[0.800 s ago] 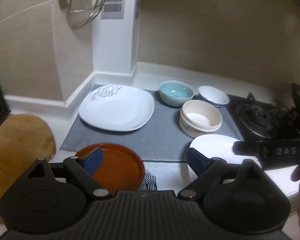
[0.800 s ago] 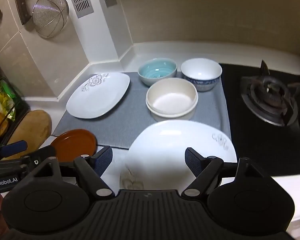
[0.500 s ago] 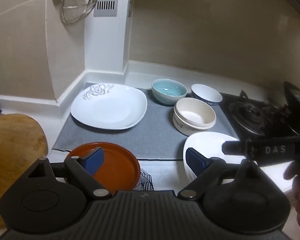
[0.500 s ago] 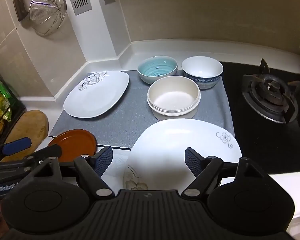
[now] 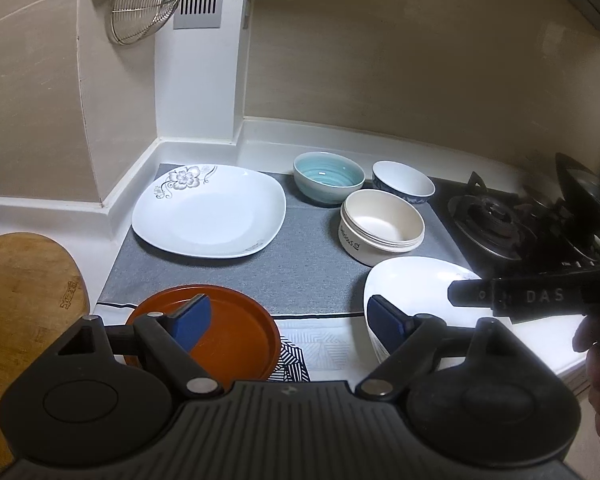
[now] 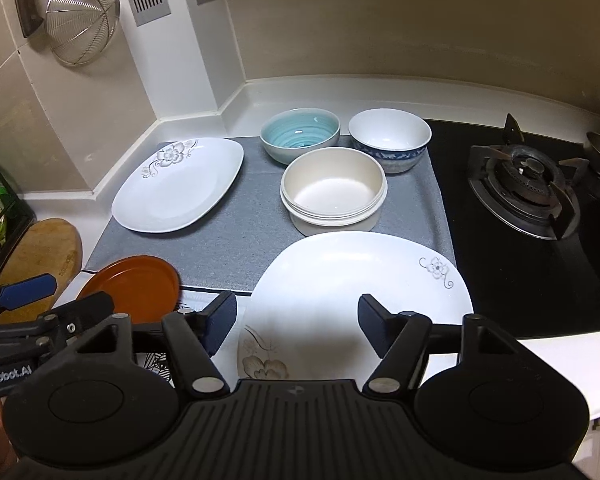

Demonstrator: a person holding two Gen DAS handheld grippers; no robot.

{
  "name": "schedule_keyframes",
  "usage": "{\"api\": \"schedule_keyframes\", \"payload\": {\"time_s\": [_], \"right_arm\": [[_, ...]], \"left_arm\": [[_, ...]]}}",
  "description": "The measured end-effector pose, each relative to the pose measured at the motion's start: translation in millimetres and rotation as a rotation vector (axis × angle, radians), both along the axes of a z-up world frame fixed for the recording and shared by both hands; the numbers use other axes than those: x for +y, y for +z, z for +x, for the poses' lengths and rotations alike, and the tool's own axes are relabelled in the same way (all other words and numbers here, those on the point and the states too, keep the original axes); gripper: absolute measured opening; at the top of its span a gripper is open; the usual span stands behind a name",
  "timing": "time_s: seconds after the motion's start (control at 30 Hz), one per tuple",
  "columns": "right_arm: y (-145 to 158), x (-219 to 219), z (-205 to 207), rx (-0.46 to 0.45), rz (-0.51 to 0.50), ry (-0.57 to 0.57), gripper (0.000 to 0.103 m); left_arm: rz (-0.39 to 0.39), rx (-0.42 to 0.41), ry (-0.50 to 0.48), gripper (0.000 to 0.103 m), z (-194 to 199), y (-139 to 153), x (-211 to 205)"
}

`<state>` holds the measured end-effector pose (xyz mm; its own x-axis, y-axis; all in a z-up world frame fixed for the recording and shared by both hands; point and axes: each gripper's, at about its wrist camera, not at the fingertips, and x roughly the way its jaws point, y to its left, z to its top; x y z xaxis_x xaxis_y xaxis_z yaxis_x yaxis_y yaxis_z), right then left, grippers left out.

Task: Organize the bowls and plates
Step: 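Position the left gripper over the rim of the terracotta-orange plate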

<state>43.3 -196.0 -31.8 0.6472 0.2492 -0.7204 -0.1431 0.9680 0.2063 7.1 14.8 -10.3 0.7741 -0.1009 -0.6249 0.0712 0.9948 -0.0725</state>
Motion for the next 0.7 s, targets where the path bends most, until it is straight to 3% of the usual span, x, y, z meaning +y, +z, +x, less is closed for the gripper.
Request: {"api": "schedule_keyframes", "payload": {"time_s": [0.17,0.53,0.7], "right_arm": [[3.1,3.0,3.4,-0.013,-0.025,0.015,0.060],[1.1,0.3,18.6,-0.006,-0.020,0.024,0.060],[-1.3,8.1,26.2,0.009,-0.018,0.048,0.055]], "left_arm": [[-0.023,0.022,0.005,0.087,6.7,0.6,2.2],[-0.005,0.033,0.024,0.085,12.6,-2.8,2.5],[-0.002,0.054,0.022,0.077,11.8,-5.3,6.3]]}}
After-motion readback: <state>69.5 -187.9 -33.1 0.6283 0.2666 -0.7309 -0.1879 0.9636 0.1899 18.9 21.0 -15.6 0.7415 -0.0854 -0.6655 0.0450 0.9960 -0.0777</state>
